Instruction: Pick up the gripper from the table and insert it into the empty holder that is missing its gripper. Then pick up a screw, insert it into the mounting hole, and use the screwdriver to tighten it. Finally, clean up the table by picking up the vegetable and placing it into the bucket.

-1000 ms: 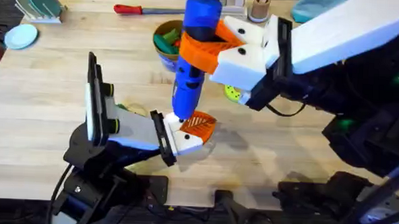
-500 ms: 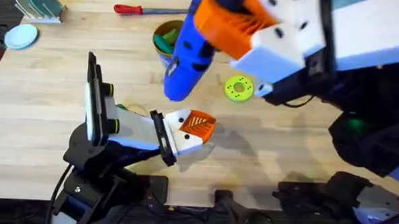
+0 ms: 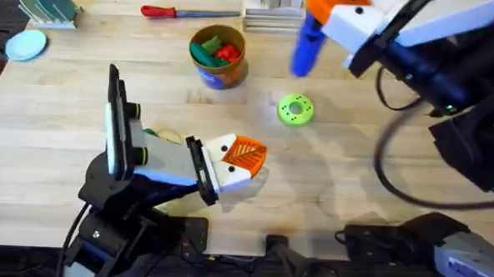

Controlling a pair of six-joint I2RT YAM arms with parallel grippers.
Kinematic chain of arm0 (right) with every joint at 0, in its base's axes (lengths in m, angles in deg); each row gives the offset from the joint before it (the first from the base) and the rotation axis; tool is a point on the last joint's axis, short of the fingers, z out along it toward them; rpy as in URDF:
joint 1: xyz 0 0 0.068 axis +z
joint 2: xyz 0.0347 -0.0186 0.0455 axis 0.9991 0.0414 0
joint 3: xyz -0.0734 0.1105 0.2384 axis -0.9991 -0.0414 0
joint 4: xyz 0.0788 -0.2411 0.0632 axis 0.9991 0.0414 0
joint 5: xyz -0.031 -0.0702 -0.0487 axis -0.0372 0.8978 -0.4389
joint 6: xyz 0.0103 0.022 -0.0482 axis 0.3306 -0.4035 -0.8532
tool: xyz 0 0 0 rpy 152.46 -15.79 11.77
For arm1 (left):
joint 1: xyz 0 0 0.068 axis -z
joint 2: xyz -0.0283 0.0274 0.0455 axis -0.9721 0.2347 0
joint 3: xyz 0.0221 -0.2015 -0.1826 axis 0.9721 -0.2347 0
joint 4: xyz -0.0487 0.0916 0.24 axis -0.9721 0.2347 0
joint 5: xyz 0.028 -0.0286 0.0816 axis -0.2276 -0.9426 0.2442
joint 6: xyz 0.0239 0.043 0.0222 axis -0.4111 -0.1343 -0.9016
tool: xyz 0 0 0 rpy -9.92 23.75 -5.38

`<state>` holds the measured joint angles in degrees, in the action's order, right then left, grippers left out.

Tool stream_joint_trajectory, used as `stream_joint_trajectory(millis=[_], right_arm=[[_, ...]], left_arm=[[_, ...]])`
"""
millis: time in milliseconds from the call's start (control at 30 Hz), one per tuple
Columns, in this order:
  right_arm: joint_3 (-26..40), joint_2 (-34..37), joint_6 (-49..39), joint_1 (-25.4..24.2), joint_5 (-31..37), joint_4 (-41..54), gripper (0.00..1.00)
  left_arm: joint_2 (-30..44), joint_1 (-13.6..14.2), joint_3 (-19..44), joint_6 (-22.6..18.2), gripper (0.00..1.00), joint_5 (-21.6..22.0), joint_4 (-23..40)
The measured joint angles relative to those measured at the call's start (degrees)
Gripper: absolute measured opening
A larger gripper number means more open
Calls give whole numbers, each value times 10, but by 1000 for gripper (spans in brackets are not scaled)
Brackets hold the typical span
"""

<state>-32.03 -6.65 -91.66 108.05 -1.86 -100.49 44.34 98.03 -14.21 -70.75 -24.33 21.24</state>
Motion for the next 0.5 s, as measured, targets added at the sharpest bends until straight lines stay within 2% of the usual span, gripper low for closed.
stream_joint_trajectory(millis=[133,267,400,500], right_arm=[[0,10,-148,-51,117,99,19],[0,47,-315,-83,227,143,19],[0,105,-461,-100,285,152,19],[0,154,-551,-100,300,153,19]], left_arm=[[0,0,0,0,13,0,0],[0,0,0,0,13,0,0],[0,0,0,0,13,0,0],[0,0,0,0,13,0,0]])
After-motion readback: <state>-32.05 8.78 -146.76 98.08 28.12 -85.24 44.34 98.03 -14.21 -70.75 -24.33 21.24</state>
